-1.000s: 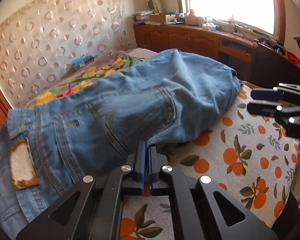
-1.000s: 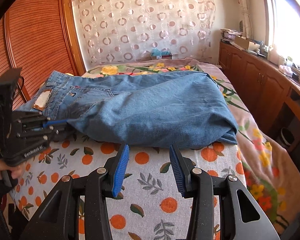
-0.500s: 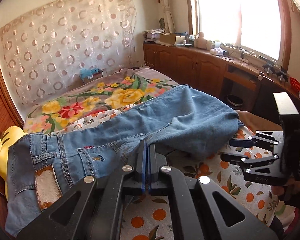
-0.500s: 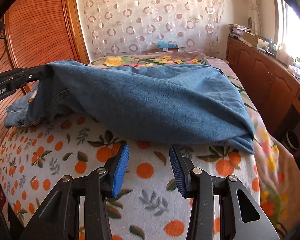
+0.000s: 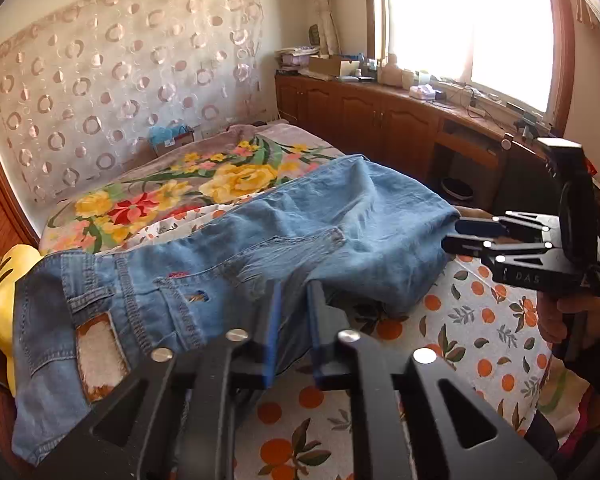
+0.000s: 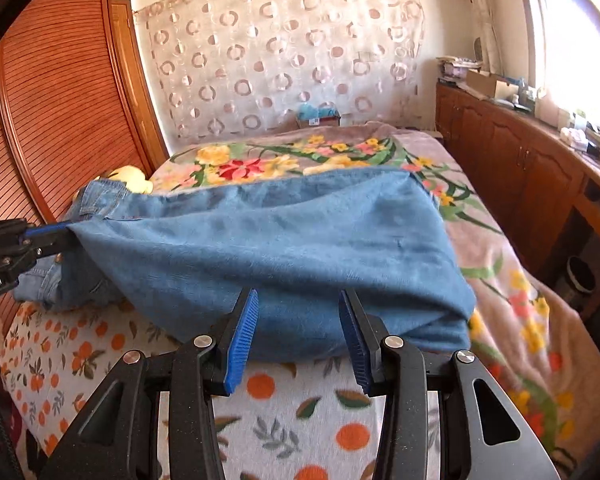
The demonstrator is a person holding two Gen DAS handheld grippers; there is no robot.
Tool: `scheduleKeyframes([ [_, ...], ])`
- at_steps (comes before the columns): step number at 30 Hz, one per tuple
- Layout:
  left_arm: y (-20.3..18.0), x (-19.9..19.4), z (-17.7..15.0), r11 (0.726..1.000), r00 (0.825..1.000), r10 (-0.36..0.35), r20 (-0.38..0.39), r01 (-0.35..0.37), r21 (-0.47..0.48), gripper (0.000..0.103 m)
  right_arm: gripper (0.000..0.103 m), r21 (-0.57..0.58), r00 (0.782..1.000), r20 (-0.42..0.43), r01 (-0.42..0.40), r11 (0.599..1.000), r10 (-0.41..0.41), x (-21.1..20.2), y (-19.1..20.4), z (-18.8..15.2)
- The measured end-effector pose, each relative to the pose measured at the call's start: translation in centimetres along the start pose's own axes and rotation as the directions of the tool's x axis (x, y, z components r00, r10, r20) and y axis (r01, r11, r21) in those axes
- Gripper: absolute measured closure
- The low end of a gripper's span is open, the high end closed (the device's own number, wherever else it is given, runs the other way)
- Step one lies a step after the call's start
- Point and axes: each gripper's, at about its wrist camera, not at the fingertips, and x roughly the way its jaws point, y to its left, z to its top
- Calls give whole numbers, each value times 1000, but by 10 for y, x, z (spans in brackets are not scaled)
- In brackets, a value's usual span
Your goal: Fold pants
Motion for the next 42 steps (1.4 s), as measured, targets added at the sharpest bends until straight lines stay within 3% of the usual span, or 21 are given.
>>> scheduleKeyframes([
  [1, 2, -5, -5, 1000, 1000, 2, 13, -2, -7, 75, 59, -5, 1000, -10, -2, 1000, 2, 1, 3, -5],
  [3, 9, -13, -15, 1000, 1000, 10, 27, -9, -26, 55, 59, -14, 1000, -28, -12, 1000, 12, 3, 7, -10],
  [4, 12, -16, -20, 999, 999, 16, 32, -15, -33, 52, 59, -19, 999, -38, -18, 1000, 17, 6, 9, -12],
  [10, 44, -36, -65, 989, 995, 99, 33, -95, -109, 51, 59, -62, 996, -79, -41, 997, 36, 18, 26, -17],
  [17, 80, -30, -112, 962, 989, 139, -47, -146, -230, 51, 59, -103, 991, -114, -82, 991, 71, 22, 28, -15],
  [27, 82, -15, -119, 958, 986, 155, -59, -165, -233, 51, 59, -179, 988, -153, -26, 983, -2, 43, 32, 2],
  [30, 87, -17, -124, 955, 986, 158, -53, -166, -244, 51, 88, -191, 989, -149, -26, 981, -3, 44, 27, 4],
  [31, 88, -18, -126, 954, 986, 162, -51, -169, -246, 52, 96, -185, 990, -141, -32, 982, 6, 41, 24, 6],
  [33, 90, -17, -127, 950, 981, 187, -57, -195, -243, 70, 98, -174, 994, -105, -27, 984, 9, 32, 16, 10],
  [36, 93, -13, -129, 955, 985, 158, -74, -172, -242, 82, 99, -170, 998, -54, -29, 985, 20, 12, 5, 17],
  [42, 87, -22, -123, 955, 982, 184, -41, -188, -229, 88, 100, -232, 1000, -23, -16, 973, 11, -17, 1, 16],
])
